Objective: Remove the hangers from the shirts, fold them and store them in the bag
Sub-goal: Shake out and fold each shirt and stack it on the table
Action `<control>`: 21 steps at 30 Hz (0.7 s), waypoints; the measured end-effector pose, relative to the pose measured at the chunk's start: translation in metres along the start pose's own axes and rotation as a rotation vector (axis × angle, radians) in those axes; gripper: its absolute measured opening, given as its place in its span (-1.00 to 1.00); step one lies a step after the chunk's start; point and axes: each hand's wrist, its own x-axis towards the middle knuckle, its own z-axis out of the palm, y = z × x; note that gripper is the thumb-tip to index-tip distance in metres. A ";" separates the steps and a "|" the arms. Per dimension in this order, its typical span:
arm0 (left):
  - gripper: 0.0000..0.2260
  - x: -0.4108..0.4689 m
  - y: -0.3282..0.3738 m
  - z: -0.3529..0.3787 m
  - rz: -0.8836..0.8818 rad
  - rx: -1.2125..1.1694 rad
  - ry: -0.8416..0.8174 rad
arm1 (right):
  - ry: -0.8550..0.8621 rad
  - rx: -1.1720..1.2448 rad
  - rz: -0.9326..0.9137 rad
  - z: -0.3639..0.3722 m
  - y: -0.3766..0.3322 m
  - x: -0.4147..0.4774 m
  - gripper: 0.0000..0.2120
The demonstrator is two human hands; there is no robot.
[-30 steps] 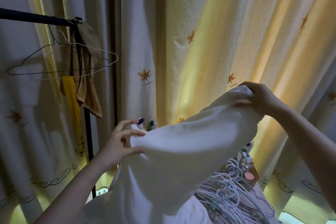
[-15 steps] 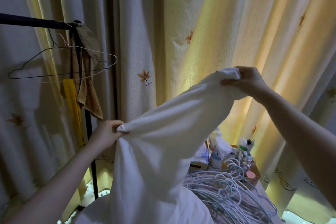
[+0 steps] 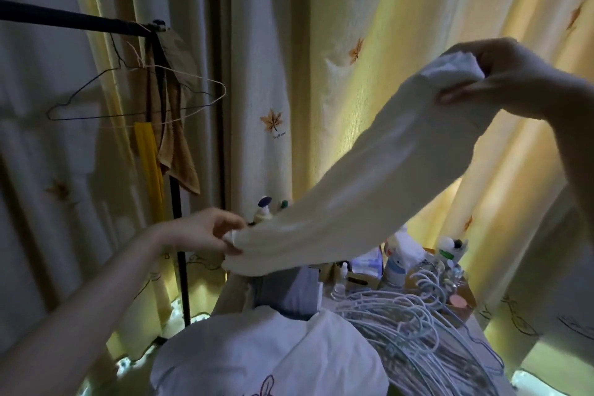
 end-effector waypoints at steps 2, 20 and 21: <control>-0.72 0.000 -0.010 0.023 -0.037 0.017 -0.147 | -0.120 0.029 0.038 0.012 0.003 -0.010 -0.44; -0.67 0.001 -0.143 0.218 -0.319 0.196 -0.779 | -0.369 -0.175 0.706 0.318 0.224 -0.078 -0.41; -0.67 0.000 -0.146 0.222 -0.320 0.222 -0.778 | -0.329 -0.169 0.718 0.329 0.232 -0.092 -0.42</control>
